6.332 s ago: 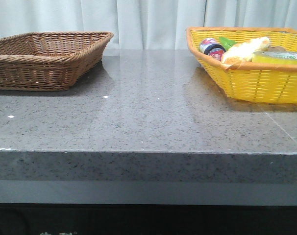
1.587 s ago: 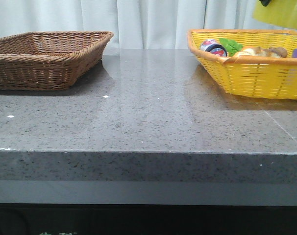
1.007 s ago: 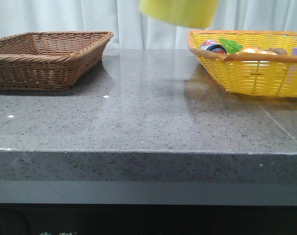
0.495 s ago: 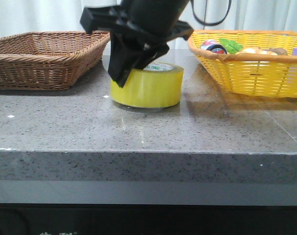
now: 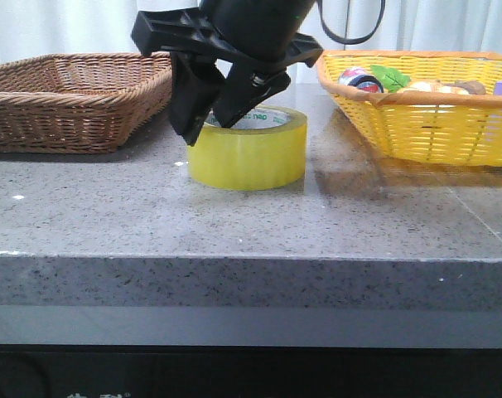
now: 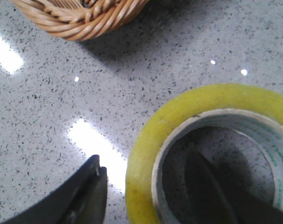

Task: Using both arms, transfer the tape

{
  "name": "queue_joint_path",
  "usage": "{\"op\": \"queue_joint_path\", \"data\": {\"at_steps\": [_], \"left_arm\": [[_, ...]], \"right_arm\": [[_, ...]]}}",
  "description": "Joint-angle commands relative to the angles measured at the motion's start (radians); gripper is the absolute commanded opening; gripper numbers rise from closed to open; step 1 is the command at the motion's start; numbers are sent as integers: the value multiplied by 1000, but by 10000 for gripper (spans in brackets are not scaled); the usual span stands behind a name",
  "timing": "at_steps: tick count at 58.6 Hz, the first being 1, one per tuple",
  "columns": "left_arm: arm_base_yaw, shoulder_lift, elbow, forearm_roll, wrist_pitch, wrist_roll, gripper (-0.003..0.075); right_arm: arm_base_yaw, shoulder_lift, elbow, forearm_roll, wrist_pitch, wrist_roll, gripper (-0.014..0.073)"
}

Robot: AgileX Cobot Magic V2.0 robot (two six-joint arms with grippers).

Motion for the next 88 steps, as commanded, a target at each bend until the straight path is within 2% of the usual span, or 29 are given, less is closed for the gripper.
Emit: {"op": "queue_joint_path", "data": {"at_steps": [1, 6, 12, 24, 30, 40, 55, 75, 88], "left_arm": [[1, 8, -31, -6, -81, -7, 586], [1, 8, -31, -6, -81, -7, 586], [1, 8, -31, -6, -81, -7, 586], [1, 8, -31, -6, -81, -7, 586], [1, 8, -31, -6, -81, -7, 586], [1, 8, -31, -6, -81, -7, 586], [1, 8, -31, -6, -81, -7, 586], [1, 8, -31, -6, -81, -7, 586], [1, 8, -31, -6, -81, -7, 586]], "right_arm": [[-1, -89, -35, 9, -44, -12, 435], [-2, -123, -35, 9, -34, -12, 430], [-4, -160, -35, 9, -32, -12, 363], [-4, -183, -35, 9, -39, -12, 37], [-4, -184, -35, 9, -47, -12, -74], [-32, -205, -35, 3, -58, -11, -69], [-194, -320, 10, 3, -33, -10, -69], [-448, -634, 334, 3, -163, -10, -69], [-500, -859, 527, 3, -224, -10, -69]]}}
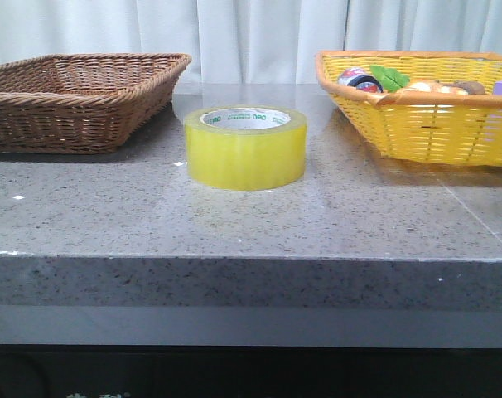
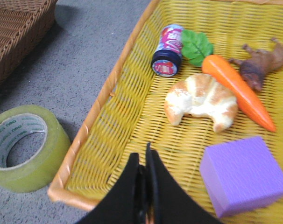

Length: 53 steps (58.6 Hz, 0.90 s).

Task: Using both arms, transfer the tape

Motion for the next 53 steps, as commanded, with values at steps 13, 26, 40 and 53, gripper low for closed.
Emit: {"op": "queue_joint_path", "data": {"at_steps": [13, 26, 40, 53], "left_arm": [[1, 8, -31, -6, -81, -7, 586], [1, 8, -31, -6, -70, -7, 586], [-52, 78, -122, -6, 112, -1, 586], [-244, 245, -312, -6, 211, 50, 586]], "right_arm": [[-9, -357, 238, 6, -182, -10, -69], [-9, -595, 443, 6, -264, -10, -69], [-9, -638, 500, 6, -353, -10, -69], [-9, -637, 500, 6, -351, -10, -69]]}}
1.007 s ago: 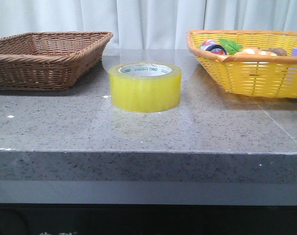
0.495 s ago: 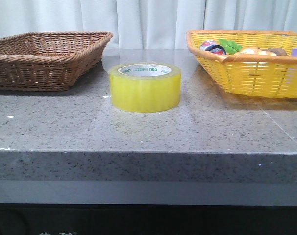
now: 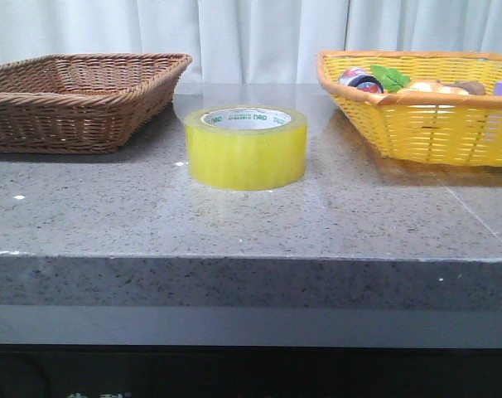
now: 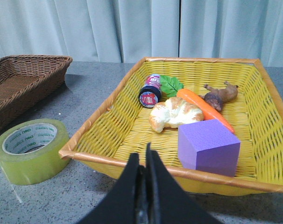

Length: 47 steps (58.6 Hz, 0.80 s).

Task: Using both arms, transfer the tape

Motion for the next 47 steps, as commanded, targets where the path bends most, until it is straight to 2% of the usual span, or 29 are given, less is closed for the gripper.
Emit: {"op": "queue_joint_path", "data": {"at_steps": [1, 12, 22, 30, 47], "left_arm": [[-86, 71, -114, -6, -29, 11, 586], [-293, 287, -311, -14, 118, -30, 586], [-407, 486, -494, -17, 242, -57, 586], [-437, 633, -617, -28, 322, -77, 586], [-435, 880, -814, -81, 447, -77, 586]], "right_arm": [[-4, 4, -26, 6, -87, -10, -69], [-4, 4, -26, 6, -83, -10, -69], [-4, 4, -26, 6, -83, -10, -69], [-4, 4, -26, 6, -83, -10, -69], [-4, 4, -26, 6, -78, -10, -69]]}}
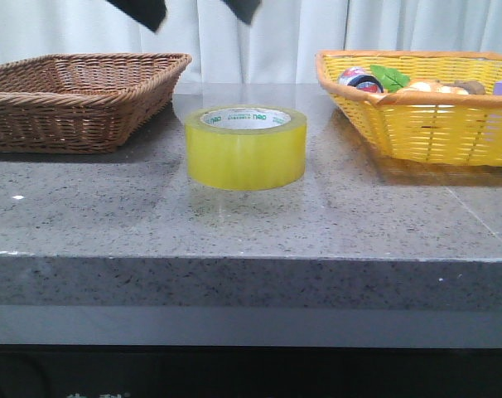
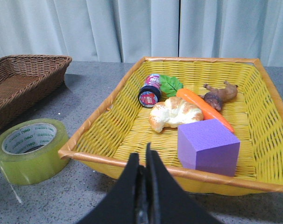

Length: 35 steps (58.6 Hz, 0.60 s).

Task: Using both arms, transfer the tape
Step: 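Lower the left gripper onto the tape roll and grasp its rim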

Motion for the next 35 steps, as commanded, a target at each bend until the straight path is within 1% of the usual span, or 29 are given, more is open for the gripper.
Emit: {"op": "queue_joint_path", "data": {"at_steps": [1, 13, 21, 35], "left_arm": [[-3, 26, -86, -20, -17, -12, 586], [34, 139, -181, -20, 17, -16, 586], [53, 176, -192, -20, 8, -16, 586], [54, 227, -194, -20, 7, -16, 586]], "right_arm": [[-4, 4, -26, 6, -78, -10, -69], [-4, 4, -26, 6, -76, -10, -69], [-4, 4, -26, 6, -76, -10, -69], [-4, 4, -26, 6, -76, -10, -69]]}}
